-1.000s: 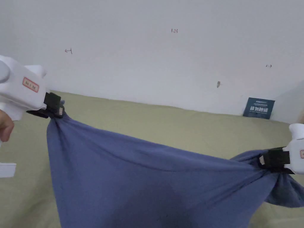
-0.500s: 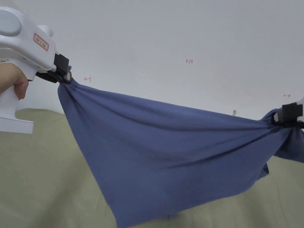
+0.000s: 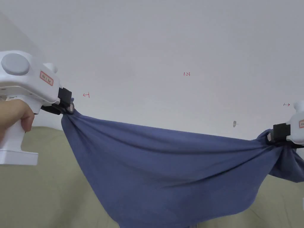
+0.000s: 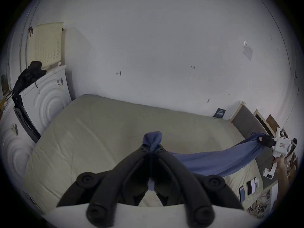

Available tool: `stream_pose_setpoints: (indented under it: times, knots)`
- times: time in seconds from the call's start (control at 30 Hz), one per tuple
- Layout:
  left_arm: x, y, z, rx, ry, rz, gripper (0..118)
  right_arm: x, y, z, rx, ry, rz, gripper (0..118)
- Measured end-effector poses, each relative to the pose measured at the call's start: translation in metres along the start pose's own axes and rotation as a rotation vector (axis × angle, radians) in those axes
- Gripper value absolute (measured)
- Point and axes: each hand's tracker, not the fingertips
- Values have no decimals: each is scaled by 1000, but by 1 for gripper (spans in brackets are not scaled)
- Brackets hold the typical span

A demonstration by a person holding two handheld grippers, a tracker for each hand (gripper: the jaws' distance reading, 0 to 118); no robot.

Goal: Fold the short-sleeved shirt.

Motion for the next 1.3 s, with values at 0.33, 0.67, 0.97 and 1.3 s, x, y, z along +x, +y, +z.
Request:
stream_pose_setpoints:
  times: [0.33,0.67,0.97,1.3]
  knots:
    - [-26,-80,-15,-109,-50,92,4,30,-74,16,-33,31,-86,6]
    - [-57,-224,2,-241,-96,190,4,56,-188,49,-164,103,-155,6]
    - [-73,-349,16,-455,-71,323,4,46,-283,55,-429,16,-43,6]
    - [-68,-387,59,-374,-30,416,110,47,-312,109,-225,0,-148,84]
